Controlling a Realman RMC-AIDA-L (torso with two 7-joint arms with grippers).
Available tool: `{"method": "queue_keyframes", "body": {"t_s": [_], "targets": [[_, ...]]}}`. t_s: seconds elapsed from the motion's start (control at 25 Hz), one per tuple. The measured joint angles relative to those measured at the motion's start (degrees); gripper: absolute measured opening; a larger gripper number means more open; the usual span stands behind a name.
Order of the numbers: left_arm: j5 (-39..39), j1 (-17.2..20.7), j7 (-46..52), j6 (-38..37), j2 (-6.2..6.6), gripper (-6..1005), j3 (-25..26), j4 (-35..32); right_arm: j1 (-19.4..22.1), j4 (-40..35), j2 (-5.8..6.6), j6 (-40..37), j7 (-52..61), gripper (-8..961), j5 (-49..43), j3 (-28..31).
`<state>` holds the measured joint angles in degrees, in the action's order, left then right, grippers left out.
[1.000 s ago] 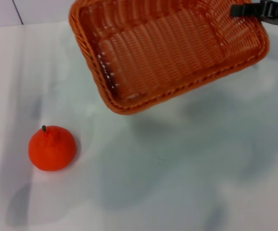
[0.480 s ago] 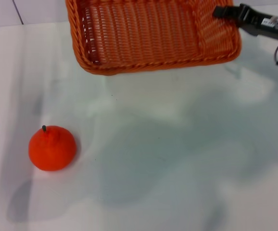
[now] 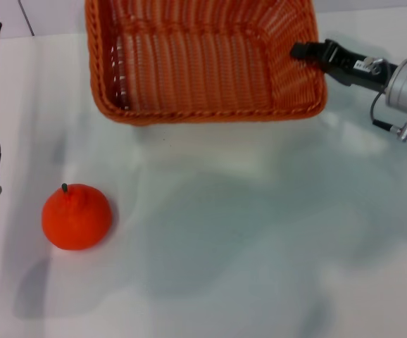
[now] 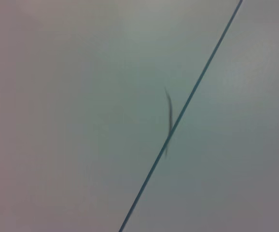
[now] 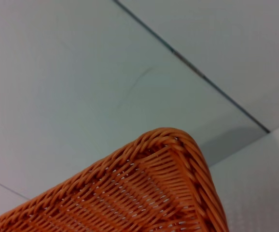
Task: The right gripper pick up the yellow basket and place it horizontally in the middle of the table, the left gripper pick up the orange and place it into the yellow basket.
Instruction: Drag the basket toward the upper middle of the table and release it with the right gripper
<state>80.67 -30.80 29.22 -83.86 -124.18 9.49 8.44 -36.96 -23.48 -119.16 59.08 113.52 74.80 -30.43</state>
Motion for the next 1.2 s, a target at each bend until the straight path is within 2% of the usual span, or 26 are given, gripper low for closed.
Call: {"method": "queue_keyframes", "body": {"t_s": [0.4,0.92,1.16,1.2], "targets": [[0.1,-0.5,0.0,1.4,-0.09,911,0.0,0.0,-0.8,4.1,-0.1,-2.3,-1.5,175,-0.1,-1.0],[0.1,-0.4,0.0,1.9,-0.09,910,0.0,0.0,-0.8,4.4,-0.1,-2.1,-1.2,193,-0.2,-2.2],[0.3,-0.3,0.0,1.9,-0.09,910,0.0,0.0,-0.6,4.4,-0.1,-1.8,-1.1,404,0.1,-2.1],[0.4,-0.2,0.1,1.6,0.0,910,-0.2,0.0,-0.4,4.2,-0.09,-1.7,-1.1,410,0.2,-1.9]]}}
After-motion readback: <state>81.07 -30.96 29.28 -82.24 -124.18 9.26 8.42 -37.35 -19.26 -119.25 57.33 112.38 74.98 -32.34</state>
